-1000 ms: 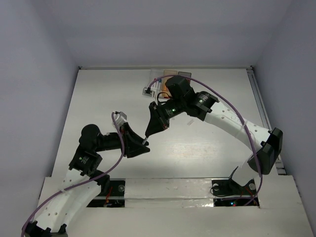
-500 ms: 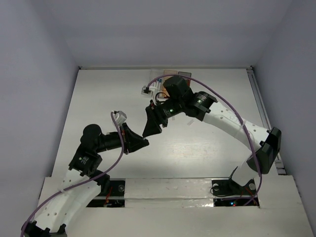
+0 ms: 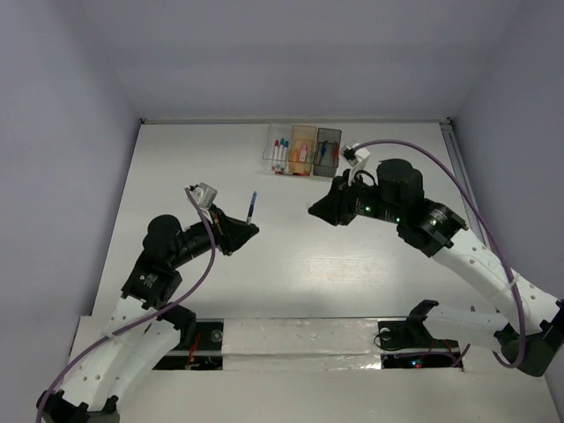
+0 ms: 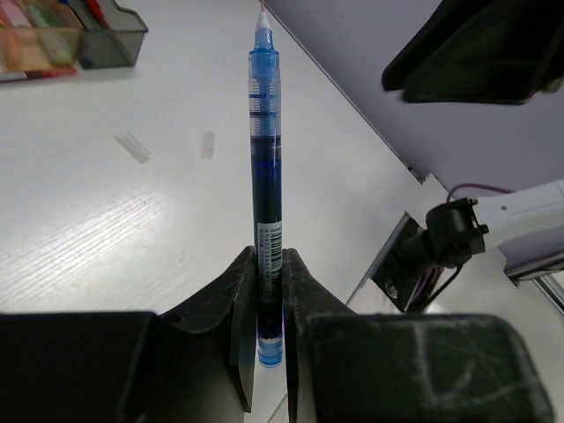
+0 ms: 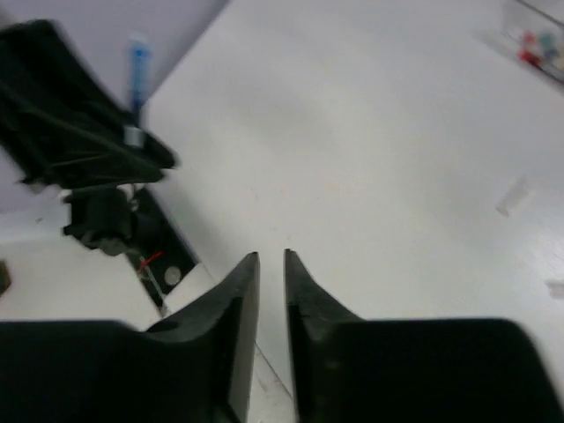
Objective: Sort the stationery into containers
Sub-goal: Pick up the pen cap from the center of the board.
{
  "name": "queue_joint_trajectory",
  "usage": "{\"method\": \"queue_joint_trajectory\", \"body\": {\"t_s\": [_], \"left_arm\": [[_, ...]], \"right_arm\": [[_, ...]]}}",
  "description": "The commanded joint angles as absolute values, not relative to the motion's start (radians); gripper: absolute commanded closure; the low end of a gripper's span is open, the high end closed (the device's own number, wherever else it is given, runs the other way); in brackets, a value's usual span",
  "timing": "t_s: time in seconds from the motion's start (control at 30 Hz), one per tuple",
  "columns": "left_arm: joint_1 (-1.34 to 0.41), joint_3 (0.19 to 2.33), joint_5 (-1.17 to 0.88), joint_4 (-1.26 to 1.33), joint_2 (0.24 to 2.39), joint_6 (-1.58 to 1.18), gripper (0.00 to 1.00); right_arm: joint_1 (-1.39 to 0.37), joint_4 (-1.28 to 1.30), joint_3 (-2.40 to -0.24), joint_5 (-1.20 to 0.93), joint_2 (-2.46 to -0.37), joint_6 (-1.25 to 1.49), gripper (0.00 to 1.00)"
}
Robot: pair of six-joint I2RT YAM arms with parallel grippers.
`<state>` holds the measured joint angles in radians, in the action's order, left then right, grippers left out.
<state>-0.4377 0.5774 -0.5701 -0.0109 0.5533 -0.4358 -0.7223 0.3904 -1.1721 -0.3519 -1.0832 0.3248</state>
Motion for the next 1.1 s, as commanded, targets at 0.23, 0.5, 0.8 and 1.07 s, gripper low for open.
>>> {"method": "queue_joint_trajectory", "body": {"t_s": [0.23,0.5,0.8,1.07], "left_arm": [[-0.442,0.603,-0.479,-0.037,0.479,-0.397,1.00],[-0.451,0.606,-0.466,-0.046,0.460,-0.382,1.00],[-0.451,0.612,-0.448,-0.063,0.469,-0.379,1.00],[-0.451,0.614,-0.434,-0.071,0.486,-0.373,1.00]], "right_arm": [[-0.568,0.426,-1.039,0.138,-1.288,0.460,0.83],[-0.433,0.359,-1.054,0.077,-1.551,0.463,0.34],[-0.433,0.339,-1.141,0.060,-1.778,0.459,0.43],[-0.433,0.356,-1.193,0.074,-1.856,0.428,0.53]]}}
